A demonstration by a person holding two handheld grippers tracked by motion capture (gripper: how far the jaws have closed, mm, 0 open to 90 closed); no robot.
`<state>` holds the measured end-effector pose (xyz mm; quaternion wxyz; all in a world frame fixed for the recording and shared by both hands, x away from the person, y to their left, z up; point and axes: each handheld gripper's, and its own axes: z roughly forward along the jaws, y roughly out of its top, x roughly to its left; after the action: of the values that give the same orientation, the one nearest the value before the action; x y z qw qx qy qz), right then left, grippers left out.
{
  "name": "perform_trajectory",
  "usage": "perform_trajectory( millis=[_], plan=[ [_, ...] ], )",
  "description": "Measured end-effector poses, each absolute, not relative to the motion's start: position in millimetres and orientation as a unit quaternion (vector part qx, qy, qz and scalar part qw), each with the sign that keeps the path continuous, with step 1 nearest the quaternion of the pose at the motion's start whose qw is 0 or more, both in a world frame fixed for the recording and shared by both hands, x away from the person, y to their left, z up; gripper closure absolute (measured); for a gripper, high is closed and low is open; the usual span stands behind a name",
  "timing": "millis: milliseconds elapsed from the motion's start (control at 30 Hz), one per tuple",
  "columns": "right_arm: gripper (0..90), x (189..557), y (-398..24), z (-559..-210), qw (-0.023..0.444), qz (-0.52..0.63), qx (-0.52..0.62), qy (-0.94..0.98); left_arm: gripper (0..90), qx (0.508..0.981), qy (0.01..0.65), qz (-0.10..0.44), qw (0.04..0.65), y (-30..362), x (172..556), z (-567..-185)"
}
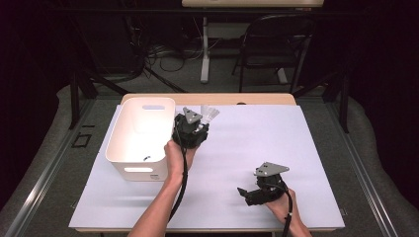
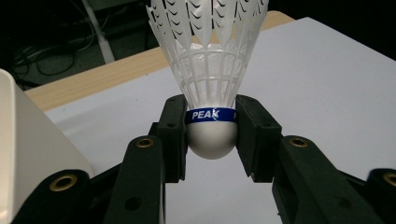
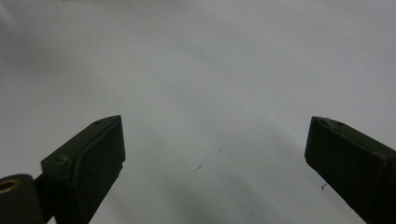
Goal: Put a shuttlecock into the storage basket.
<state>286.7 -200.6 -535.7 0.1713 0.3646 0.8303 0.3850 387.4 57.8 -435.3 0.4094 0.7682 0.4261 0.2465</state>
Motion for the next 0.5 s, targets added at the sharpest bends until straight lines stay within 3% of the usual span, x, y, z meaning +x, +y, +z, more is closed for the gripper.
perform_trajectory(
  millis=[500],
  plan=[
    [4.4, 286.4, -200.8, -535.0, 0.172, 0.386, 0.365, 0.829, 65.3, 0.77, 0.42, 0.25, 0.411, 65.4, 392.3, -414.4]
  ],
)
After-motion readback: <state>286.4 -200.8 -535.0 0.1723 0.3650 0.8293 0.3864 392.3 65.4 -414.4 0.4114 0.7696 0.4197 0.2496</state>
